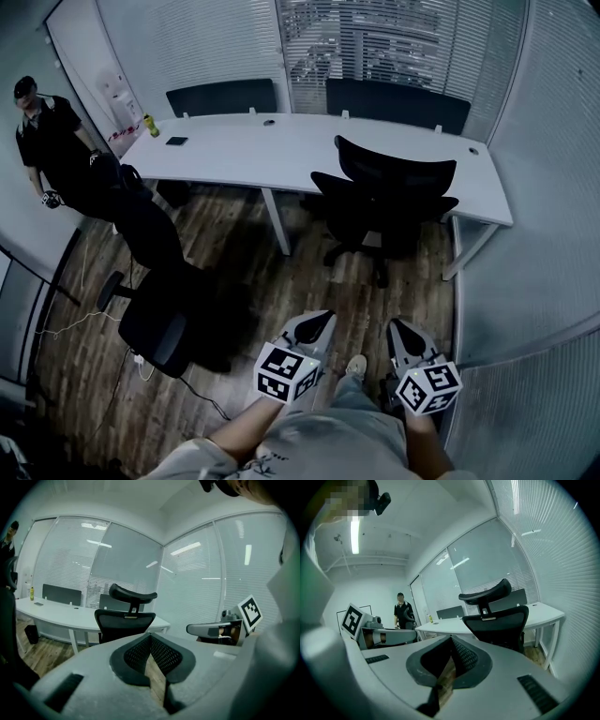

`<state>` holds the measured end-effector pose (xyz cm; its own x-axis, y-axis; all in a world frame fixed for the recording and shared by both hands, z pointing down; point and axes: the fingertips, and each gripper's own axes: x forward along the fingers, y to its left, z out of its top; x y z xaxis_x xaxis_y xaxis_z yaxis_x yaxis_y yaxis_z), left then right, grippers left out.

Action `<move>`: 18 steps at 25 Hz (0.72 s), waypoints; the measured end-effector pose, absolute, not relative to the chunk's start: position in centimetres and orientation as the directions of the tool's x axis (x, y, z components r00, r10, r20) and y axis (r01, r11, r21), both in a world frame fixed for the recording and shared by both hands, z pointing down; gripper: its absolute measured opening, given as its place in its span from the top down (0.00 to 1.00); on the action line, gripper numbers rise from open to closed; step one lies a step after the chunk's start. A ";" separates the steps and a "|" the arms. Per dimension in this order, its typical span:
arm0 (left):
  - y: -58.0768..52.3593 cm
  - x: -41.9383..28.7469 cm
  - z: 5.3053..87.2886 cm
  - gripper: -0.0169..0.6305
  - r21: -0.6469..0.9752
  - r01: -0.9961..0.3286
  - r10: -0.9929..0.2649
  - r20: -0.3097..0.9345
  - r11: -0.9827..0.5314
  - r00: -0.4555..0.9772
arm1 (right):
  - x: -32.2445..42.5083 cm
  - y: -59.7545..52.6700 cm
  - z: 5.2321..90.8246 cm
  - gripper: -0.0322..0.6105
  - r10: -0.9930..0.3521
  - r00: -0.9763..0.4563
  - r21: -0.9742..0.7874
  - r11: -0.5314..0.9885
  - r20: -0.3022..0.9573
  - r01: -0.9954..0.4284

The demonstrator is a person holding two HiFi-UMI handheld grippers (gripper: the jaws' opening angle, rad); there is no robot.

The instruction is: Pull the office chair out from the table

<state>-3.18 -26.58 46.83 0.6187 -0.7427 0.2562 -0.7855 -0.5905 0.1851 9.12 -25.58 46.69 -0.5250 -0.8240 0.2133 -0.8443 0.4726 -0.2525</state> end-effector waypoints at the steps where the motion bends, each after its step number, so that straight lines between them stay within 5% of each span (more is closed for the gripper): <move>1: -27.6 -2.9 46.8 0.96 0.189 -0.786 -0.743 0.255 -0.589 0.618 | 9.4 -26.6 46.5 0.94 -0.822 -0.528 -0.250 0.476 0.213 -0.843; 18: -42.0 0.8 44.6 0.95 0.224 -0.808 -0.781 0.215 -0.544 0.586 | 14.1 -41.3 44.5 0.94 -0.807 -0.557 -0.274 0.501 0.193 -0.821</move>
<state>0.82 -41.97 44.55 0.5856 -0.7815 0.2152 -0.8085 -0.5441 0.2245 14.09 -41.32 44.49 -0.5573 -0.8075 0.1934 -0.8210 0.5011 -0.2736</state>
